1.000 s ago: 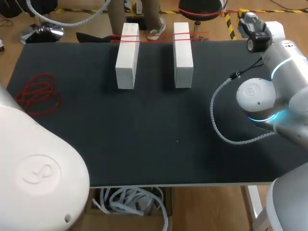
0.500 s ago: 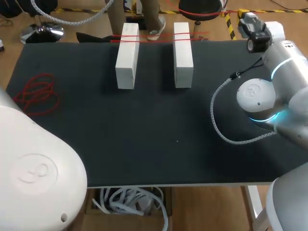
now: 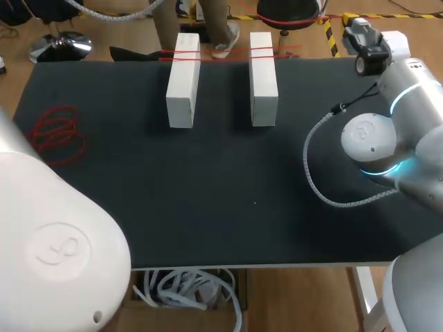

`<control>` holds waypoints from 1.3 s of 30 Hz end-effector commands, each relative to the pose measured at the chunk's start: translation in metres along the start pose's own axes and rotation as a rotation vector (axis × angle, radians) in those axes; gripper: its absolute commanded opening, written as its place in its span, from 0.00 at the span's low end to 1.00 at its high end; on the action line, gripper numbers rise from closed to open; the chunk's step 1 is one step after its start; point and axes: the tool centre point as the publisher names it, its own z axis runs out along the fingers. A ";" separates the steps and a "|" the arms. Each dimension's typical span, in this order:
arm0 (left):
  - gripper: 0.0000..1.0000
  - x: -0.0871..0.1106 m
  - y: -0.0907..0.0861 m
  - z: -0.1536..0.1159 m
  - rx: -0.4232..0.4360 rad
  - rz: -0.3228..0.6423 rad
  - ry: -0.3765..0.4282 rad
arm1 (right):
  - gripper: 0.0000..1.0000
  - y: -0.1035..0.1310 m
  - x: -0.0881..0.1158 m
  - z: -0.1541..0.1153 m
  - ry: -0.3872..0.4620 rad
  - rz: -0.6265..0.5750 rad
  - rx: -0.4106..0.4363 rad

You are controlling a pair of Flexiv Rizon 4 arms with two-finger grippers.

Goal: Grab the tape and strap the tape.

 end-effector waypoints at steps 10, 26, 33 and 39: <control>0.00 -0.005 -0.014 -0.001 -0.289 0.046 0.027 | 0.00 0.001 0.000 0.001 -0.001 -0.001 0.002; 0.00 -0.002 -0.015 0.012 -0.275 -0.028 0.088 | 0.00 0.001 0.000 0.001 -0.001 -0.001 0.002; 0.00 -0.002 -0.018 0.012 -0.237 -0.017 0.062 | 0.00 0.001 0.000 0.001 -0.001 -0.001 0.002; 0.00 -0.002 -0.018 0.012 -0.237 -0.017 0.062 | 0.00 0.001 0.000 0.001 -0.001 -0.001 0.002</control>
